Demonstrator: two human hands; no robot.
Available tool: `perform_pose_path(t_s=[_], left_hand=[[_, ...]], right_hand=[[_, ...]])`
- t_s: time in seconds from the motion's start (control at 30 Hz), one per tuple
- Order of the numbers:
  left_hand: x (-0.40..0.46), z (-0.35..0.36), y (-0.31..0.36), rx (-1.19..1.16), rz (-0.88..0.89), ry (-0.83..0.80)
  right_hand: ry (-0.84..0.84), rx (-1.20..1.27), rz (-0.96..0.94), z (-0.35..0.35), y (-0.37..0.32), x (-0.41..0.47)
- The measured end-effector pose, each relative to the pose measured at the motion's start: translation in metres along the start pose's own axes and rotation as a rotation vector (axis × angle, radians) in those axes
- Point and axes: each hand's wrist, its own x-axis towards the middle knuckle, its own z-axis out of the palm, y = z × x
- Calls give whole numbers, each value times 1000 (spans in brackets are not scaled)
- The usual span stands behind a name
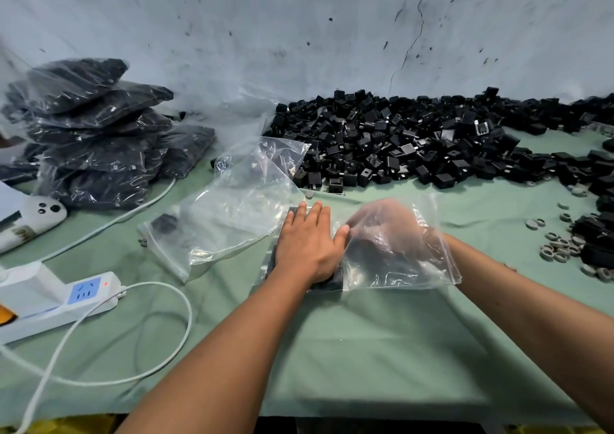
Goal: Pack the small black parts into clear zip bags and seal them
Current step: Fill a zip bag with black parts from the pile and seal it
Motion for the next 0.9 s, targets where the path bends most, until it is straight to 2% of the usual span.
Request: perform_pose_path(t_s=[0.07, 0.13, 0.33, 0.43, 0.57, 0.73, 0.8, 0.9], left_hand=[[0, 0, 0, 0, -3, -3], [1, 1, 0, 1, -4, -1], [1, 2, -1, -10, 7, 5], [2, 1, -2, -7, 11, -5], [2, 1, -1, 2, 13, -20], [4, 1, -2, -21, 2, -58], [6, -4, 0, -142, -21, -73], [11, -20, -1, -618, -175, 30]], right_hand=[[-84, -21, -19, -4, -4, 3], [-13, -52, -50, -3, -2, -3], [-13, -10, -145, -1, -1, -20], [-73, -29, -125, -2, -1, -24], [-42, -158, -125, -3, -1, -25], [-57, -157, -80, -1, -7, -25], [-73, -137, -74, -1, -10, -26], [-111, -41, -42, -3, -10, -23]])
